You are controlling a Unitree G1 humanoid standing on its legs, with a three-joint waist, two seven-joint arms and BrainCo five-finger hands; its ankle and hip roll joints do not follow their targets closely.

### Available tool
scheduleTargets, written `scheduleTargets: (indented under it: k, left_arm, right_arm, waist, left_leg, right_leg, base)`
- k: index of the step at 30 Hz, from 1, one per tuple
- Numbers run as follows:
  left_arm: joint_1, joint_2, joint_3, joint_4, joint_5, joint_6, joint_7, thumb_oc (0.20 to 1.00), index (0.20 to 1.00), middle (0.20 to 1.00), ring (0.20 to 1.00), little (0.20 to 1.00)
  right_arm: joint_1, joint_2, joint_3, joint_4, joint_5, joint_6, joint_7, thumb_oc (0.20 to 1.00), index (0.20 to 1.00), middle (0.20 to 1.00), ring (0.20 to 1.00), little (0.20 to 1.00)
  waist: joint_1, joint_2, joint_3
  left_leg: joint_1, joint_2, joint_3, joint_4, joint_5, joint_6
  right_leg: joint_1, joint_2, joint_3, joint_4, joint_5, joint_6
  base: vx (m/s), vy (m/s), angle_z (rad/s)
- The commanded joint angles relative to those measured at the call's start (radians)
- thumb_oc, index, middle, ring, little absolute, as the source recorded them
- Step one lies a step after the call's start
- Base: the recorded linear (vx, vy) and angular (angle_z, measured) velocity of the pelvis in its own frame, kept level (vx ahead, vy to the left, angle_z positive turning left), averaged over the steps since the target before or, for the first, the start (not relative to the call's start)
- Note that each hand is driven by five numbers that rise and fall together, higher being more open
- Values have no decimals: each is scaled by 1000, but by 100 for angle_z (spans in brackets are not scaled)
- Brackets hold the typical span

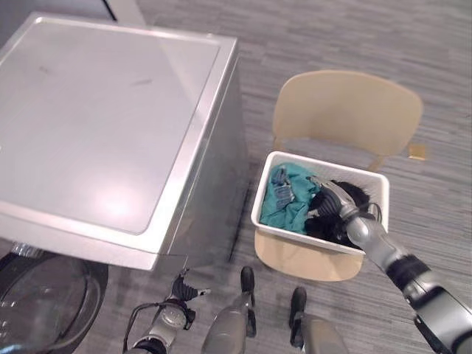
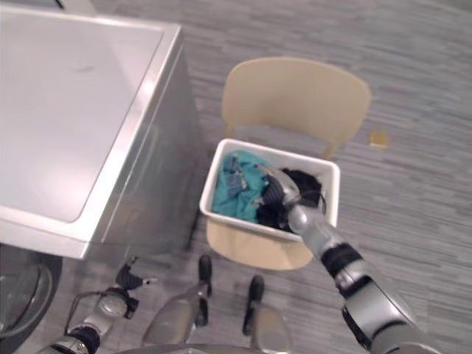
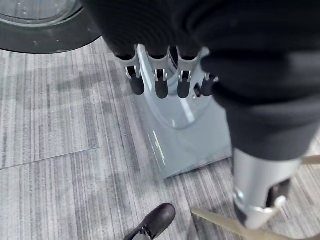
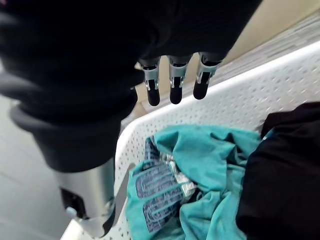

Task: Grab the laundry basket,head to the washer,open it,put in the laundry and shut it.

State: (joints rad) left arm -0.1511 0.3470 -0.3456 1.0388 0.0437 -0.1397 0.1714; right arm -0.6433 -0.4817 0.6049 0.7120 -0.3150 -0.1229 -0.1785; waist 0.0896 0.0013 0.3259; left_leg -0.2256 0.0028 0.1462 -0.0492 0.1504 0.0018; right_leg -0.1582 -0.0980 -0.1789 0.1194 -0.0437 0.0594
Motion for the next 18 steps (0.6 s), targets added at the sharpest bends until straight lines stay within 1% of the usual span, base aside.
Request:
scheduleTargets:
  k: [1,3,4,5,7,8,9,12,14,15,16,17,18]
  left_arm:
    - [-14,18,-13,-4,-23,-43,32,1000,1000,1000,1000,1000]
    - [-30,26,-26,-19,-34,-50,36,1000,1000,1000,1000,1000]
    - [-44,35,-41,-34,-49,-58,42,1000,1000,1000,1000,1000]
    - [-44,35,-41,-34,-49,-58,42,1000,1000,1000,1000,1000]
    - [-59,37,-57,-46,-66,-64,46,1000,1000,1000,1000,1000]
    - [-73,41,-75,-64,-83,-69,53,1000,1000,1000,1000,1000]
    - [-73,41,-75,-64,-83,-69,53,1000,1000,1000,1000,1000]
    - [-94,37,-106,-82,-106,-75,49,1000,1000,1000,1000,1000]
    - [-107,33,-116,-79,-105,-73,47,1000,1000,1000,1000,1000]
    - [-117,30,-126,-75,-101,-69,41,1000,1000,1000,1000,1000]
    - [-118,27,-130,-70,-97,-67,40,1000,1000,1000,1000,1000]
    - [-118,27,-130,-70,-97,-67,40,1000,1000,1000,1000,1000]
    - [-113,25,-131,-69,-91,-63,38,1000,1000,1000,1000,1000]
  right_arm:
    - [-62,4,42,42,-13,10,-55,1000,1000,1000,1000,1000]
    - [-121,11,66,125,-15,21,-61,1000,1000,1000,1000,1000]
    - [-183,17,80,215,-9,32,-68,1000,1000,1000,1000,1000]
    - [-184,17,81,217,-9,31,-69,1000,1000,1000,1000,1000]
    - [-239,16,93,286,0,40,-73,1000,1000,1000,1000,1000]
    - [-292,14,105,354,9,49,-76,1000,1000,1000,1000,1000]
    - [-293,15,106,354,9,49,-76,1000,1000,1000,1000,1000]
    - [-356,10,124,455,38,60,-62,1000,1000,1000,1000,1000]
    - [-361,17,121,468,60,61,-49,1000,1000,1000,1000,1000]
    - [-351,23,110,462,125,57,-19,915,915,915,915,915]
    - [-342,25,98,443,158,51,-14,539,539,539,539,539]
    - [-342,25,98,443,158,51,-14,467,467,467,467,467]
    - [-326,26,82,403,209,43,-5,366,366,366,366,366]
  waist:
    - [15,-39,-2]
    - [30,-32,15]
    - [50,-21,36]
    - [50,-22,38]
    - [67,-8,54]
    - [83,4,66]
    - [83,4,66]
    - [108,25,81]
    - [113,29,85]
    - [120,33,87]
    - [122,34,86]
    - [122,34,86]
    - [120,32,82]
  left_leg:
    - [-25,33,7,143,-166,-33]
    - [-53,29,-1,148,-160,-33]
    - [-81,23,-11,153,-152,-32]
    - [-79,23,-11,155,-155,-32]
    - [-108,18,-22,155,-145,-32]
    - [-138,16,-30,153,-132,-34]
    - [-139,16,-30,153,-131,-34]
    - [-178,10,-47,147,-114,-37]
    - [-186,9,-53,146,-111,-38]
    - [-188,8,-63,142,-107,-40]
    - [-187,7,-65,142,-106,-41]
    - [-187,6,-65,142,-106,-41]
    - [-181,7,-69,137,-105,-42]
  right_leg:
    - [-32,-84,37,11,-3,70]
    - [-59,-88,37,20,3,70]
    - [-79,-93,33,23,9,69]
    - [-78,-93,33,25,7,69]
    - [-106,-100,28,29,11,69]
    - [-136,-104,21,32,15,69]
    - [-136,-104,21,33,15,69]
    - [-166,-106,9,34,17,68]
    - [-171,-107,4,35,16,68]
    - [-173,-107,-3,36,13,68]
    - [-169,-107,-5,35,12,68]
    - [-169,-107,-5,35,12,68]
    - [-162,-107,-7,33,10,68]
  base:
    - [-8,37,13]
    - [-21,25,15]
    - [-23,10,14]
    - [-16,10,8]
    - [-21,2,7]
    - [-31,-4,13]
    - [-22,-11,14]
    - [-24,-27,12]
    - [-18,-49,17]
    - [-7,-74,19]
    - [2,-56,19]
    - [9,-30,12]
    - [9,-17,13]
